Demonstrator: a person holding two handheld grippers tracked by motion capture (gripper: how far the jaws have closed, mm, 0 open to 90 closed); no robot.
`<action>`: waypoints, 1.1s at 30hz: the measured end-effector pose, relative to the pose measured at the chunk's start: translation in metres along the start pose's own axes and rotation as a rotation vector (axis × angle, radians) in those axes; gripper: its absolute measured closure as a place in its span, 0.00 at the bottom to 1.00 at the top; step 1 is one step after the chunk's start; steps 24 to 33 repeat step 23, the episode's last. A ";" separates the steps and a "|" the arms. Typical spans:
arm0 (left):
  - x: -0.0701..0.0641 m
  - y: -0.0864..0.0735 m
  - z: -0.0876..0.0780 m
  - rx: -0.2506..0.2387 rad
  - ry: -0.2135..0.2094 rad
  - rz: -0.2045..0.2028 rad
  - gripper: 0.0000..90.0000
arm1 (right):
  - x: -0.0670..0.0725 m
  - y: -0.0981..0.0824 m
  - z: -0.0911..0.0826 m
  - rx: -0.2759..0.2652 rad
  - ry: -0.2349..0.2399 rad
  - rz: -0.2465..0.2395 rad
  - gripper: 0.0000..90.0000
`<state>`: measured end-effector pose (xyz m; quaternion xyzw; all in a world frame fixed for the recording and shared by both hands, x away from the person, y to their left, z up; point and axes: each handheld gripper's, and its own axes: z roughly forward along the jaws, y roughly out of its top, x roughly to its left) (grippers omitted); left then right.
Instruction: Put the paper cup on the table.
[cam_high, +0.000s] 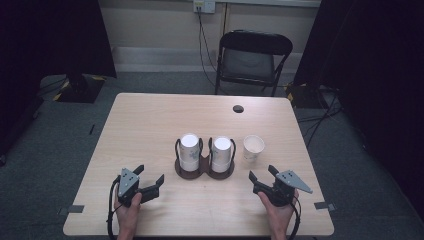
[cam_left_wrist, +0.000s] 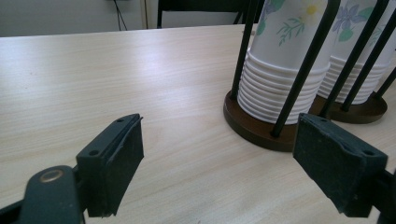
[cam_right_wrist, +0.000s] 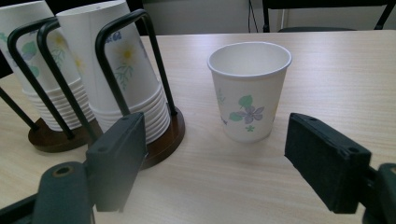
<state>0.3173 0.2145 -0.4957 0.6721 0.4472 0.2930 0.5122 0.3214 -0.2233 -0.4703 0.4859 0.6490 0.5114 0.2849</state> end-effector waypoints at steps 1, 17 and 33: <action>0.000 0.000 0.000 -0.002 0.002 -0.001 0.17 | 0.002 -0.001 -0.001 0.000 0.002 -0.002 0.23; 0.001 -0.001 -0.003 -0.029 0.002 -0.013 0.18 | 0.016 -0.029 -0.008 -0.013 -0.016 -0.011 0.23; 0.002 -0.001 -0.003 -0.030 -0.010 -0.016 0.19 | 0.019 -0.030 -0.006 -0.002 -0.036 -0.052 0.22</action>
